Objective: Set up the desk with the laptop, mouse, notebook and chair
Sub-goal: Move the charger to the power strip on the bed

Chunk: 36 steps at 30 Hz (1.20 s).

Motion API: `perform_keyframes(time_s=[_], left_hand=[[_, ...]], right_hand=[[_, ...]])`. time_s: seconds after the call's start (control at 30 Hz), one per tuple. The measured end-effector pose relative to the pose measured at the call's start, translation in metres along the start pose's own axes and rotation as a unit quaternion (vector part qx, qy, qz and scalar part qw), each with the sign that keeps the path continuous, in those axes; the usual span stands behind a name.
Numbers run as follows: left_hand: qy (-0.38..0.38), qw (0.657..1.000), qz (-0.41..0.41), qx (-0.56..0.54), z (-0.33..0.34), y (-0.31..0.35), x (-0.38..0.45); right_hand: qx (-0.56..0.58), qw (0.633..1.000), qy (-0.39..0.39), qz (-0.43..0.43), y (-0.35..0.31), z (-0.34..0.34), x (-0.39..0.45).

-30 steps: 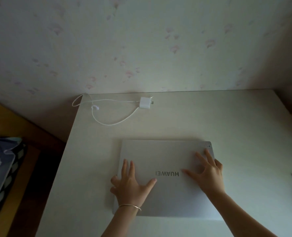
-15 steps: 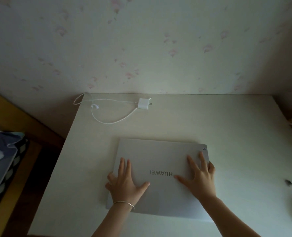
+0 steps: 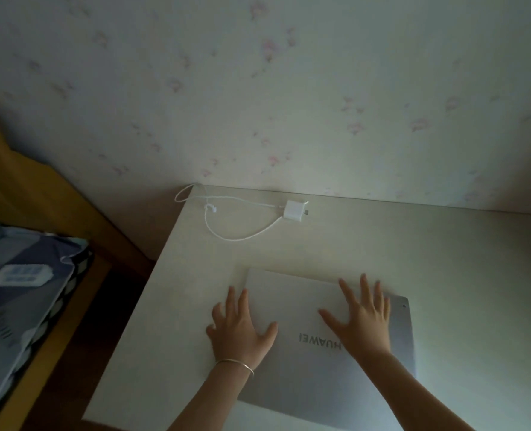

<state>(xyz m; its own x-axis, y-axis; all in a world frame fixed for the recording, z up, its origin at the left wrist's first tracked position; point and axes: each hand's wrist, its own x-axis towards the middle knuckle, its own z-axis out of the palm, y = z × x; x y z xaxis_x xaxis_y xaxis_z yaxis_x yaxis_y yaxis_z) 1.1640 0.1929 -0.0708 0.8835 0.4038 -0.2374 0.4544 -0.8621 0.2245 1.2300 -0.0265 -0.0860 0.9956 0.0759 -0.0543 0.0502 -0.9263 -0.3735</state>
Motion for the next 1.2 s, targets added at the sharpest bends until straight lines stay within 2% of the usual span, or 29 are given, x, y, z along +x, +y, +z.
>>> perform_keyframes(time_s=[0.13, 0.27, 0.43, 0.6, 0.8, 1.03, 1.2], left_hand=[[0.051, 0.998, 0.027, -0.018, -0.031, -0.014, 0.038], [0.089, 0.994, 0.057, -0.041, -0.053, -0.025, 0.094], [0.058, 0.986, 0.152, -0.034, -0.056, -0.035, 0.176], [0.055, 0.982, 0.180, -0.011, -0.034, -0.052, 0.232], [0.085, 0.977, 0.191, 0.039, -0.016, -0.063, 0.247], [0.119, 0.967, 0.220, 0.051, -0.017, -0.065, 0.241], [0.130, 0.969, 0.209, 0.034, -0.037, -0.071, 0.219]], right_hand=[[0.004, 0.998, 0.027, -0.059, -0.049, -0.009, 0.041], [-0.014, 0.998, 0.015, -0.063, -0.087, -0.008, 0.090], [-0.059, 0.998, -0.021, -0.024, -0.120, 0.004, 0.162], [-0.090, 0.995, -0.037, -0.012, -0.137, 0.024, 0.222], [-0.113, 0.992, -0.052, -0.010, -0.141, 0.047, 0.248], [-0.169, 0.983, -0.013, -0.063, -0.137, 0.052, 0.254], [-0.055, 0.996, 0.018, -0.068, -0.152, 0.035, 0.234]])
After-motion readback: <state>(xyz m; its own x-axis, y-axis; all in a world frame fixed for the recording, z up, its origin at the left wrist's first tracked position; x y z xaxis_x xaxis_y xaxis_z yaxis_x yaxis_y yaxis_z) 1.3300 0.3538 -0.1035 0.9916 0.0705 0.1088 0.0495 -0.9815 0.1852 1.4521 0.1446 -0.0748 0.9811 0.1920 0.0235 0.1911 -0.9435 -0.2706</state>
